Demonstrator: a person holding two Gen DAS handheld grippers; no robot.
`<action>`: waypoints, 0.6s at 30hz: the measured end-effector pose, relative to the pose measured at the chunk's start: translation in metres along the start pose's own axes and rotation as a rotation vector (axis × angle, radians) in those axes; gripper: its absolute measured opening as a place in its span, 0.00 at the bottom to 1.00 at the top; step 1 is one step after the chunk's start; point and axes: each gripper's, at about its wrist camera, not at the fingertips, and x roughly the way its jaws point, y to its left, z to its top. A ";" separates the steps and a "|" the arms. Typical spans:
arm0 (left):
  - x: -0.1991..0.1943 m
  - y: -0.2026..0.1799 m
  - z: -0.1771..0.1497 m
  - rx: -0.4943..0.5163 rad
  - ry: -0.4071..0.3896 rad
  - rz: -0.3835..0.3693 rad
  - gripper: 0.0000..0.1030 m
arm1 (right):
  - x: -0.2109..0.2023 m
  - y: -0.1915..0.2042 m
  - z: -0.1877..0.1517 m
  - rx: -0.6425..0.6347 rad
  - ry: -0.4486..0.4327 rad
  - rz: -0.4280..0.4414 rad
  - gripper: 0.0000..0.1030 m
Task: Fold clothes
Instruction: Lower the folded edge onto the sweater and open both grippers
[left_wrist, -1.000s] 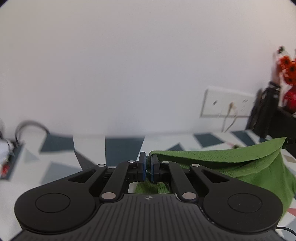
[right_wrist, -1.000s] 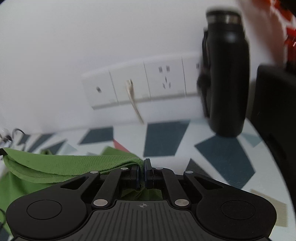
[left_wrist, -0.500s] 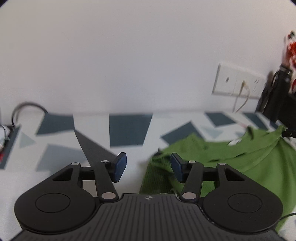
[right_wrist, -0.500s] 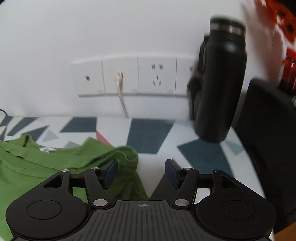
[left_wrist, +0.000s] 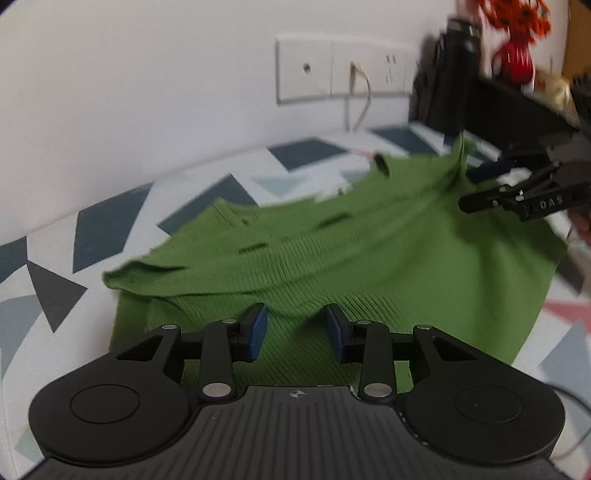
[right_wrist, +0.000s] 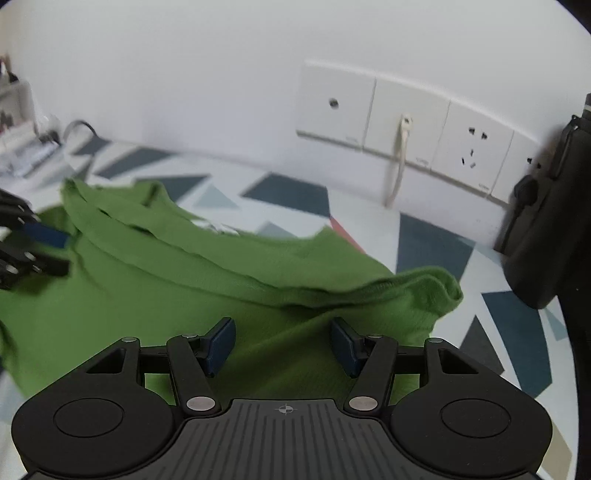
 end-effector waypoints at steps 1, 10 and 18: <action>0.001 0.000 0.000 0.001 0.000 0.002 0.37 | 0.003 -0.002 0.000 0.011 0.005 -0.010 0.52; 0.019 0.028 0.023 -0.085 0.026 0.042 0.37 | 0.029 -0.020 0.022 0.055 0.039 -0.034 0.52; 0.041 0.062 0.051 -0.184 -0.073 0.173 0.37 | 0.035 -0.056 0.050 0.192 -0.154 -0.127 0.52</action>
